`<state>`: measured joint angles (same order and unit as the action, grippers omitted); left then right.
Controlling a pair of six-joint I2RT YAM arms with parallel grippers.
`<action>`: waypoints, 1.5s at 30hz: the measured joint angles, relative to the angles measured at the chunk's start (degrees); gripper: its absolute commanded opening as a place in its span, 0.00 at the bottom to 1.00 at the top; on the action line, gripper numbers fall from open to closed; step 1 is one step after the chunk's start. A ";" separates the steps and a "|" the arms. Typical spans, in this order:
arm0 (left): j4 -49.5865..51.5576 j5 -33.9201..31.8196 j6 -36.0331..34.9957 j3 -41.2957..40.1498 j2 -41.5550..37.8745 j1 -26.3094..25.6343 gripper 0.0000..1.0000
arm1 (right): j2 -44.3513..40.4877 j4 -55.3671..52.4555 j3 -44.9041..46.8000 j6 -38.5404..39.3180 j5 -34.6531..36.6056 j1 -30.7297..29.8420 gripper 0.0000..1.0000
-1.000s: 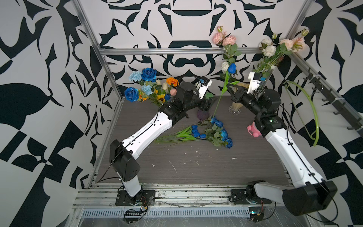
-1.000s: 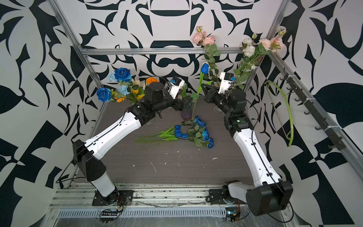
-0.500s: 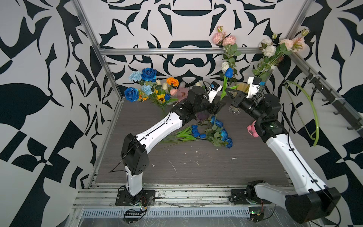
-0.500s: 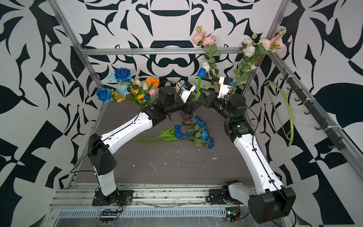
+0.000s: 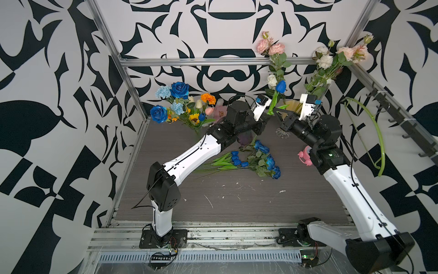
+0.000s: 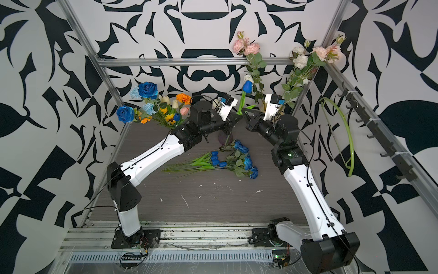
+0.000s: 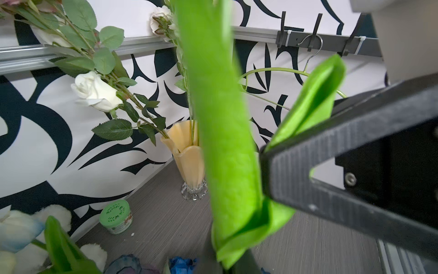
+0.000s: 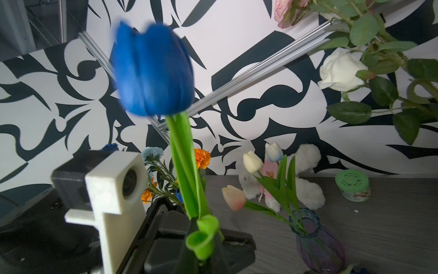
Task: Pick out blue flowers from the vase
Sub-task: Place the flower at the center of the board.
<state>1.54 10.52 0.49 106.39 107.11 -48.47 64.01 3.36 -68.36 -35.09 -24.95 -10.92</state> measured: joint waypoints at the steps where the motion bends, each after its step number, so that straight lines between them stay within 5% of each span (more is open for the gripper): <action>1: 0.37 -0.26 -0.26 -0.42 -0.11 -0.11 0.00 | 0.02 -1.77 -0.79 0.81 0.63 0.00 0.32; 3: 1.68 -0.98 -1.20 -1.27 -0.44 -0.46 0.00 | -0.09 -5.20 -2.54 2.73 2.36 0.00 0.57; 6: 6.54 -4.15 -4.48 -2.34 -1.64 -1.16 0.00 | -1.70 -10.58 -4.70 6.75 7.39 0.00 0.72; 17: 20.24 -21.90 -18.97 -15.65 -9.90 -4.70 0.00 | -9.70 -24.39 -7.04 14.62 23.78 0.33 0.77; 23: 16.37 -32.87 -25.59 -31.19 -8.04 -6.71 0.00 | -6.54 -27.89 -7.41 16.13 24.72 0.35 0.77; 32: 7.65 -37.88 -29.57 -34.60 -0.72 -6.34 0.00 | 3.87 -36.26 -14.34 21.00 23.76 0.35 0.83; 39: 4.98 -36.63 -28.98 -34.58 0.70 -4.63 0.46 | 11.28 -43.45 -21.22 24.70 23.67 0.35 0.88; 45: 4.42 -35.63 -27.52 -34.64 0.72 -2.89 0.67 | 15.23 -46.71 -25.33 26.73 22.05 -0.46 0.88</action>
<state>5.96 -25.10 -27.03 71.75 107.83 -51.35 79.24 -43.35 -93.69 -8.36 -2.90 -11.38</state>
